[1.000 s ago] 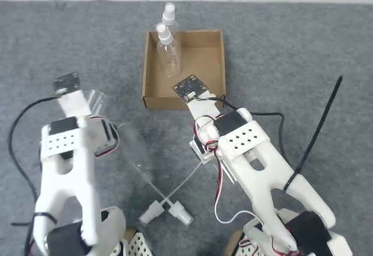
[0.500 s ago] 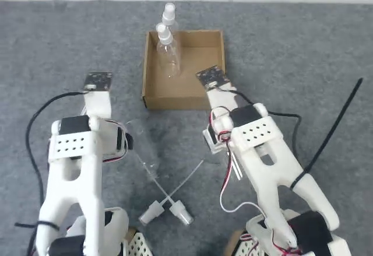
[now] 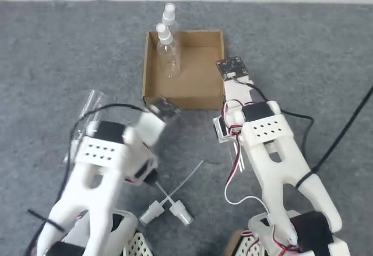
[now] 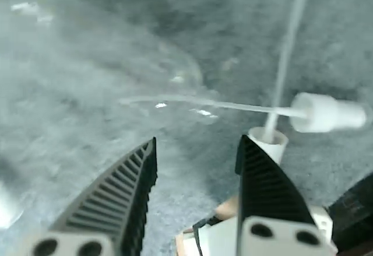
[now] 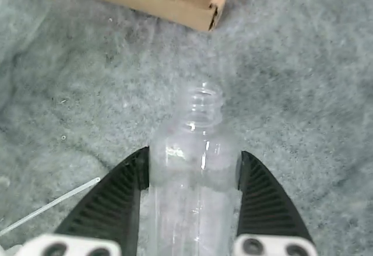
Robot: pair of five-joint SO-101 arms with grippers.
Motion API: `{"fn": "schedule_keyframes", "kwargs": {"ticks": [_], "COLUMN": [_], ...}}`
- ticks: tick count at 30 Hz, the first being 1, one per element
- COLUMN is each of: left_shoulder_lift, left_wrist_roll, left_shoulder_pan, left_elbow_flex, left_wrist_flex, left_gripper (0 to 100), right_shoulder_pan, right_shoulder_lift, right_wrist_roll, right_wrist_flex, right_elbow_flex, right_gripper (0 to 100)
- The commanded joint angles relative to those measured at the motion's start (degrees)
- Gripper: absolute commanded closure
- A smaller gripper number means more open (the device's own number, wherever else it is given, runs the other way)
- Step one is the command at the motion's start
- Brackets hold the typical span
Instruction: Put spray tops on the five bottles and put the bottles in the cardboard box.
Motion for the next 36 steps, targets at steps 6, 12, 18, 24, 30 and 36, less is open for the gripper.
{"fn": "schedule_keyframes", "kwargs": {"ticks": [6, 12, 18, 24, 30, 36], "left_shoulder_lift": [-2.81, -2.46, -2.46, -2.46, -2.46, -2.46], "left_wrist_roll": [-4.31, -5.27, -5.10, -5.10, -5.10, -5.27], "left_shoulder_pan": [9.32, 12.31, 16.88, 23.12, 26.20, 26.20], "left_elbow_flex": [5.41, 6.11, 10.33, 10.77, 10.86, 10.95], "left_wrist_flex": [-4.40, -4.75, -9.76, -10.20, -10.29, -10.29], "left_gripper": [80, 80, 80, 80, 80, 80], "right_shoulder_pan": [0.84, 0.84, 0.84, 0.84, 0.92, 0.92], "right_shoulder_lift": [-3.03, -3.03, -3.03, -3.03, -3.03, -3.03], "right_wrist_roll": [-0.70, -0.70, -0.70, -0.62, -0.62, -0.62], "right_wrist_flex": [-1.80, -1.98, -1.98, -1.98, -1.98, -1.98], "right_elbow_flex": [-3.60, -3.52, -3.52, -3.52, -3.52, -3.52], "right_gripper": [90.2, 90.2, 90.2, 90.2, 90.2, 90.2]}}
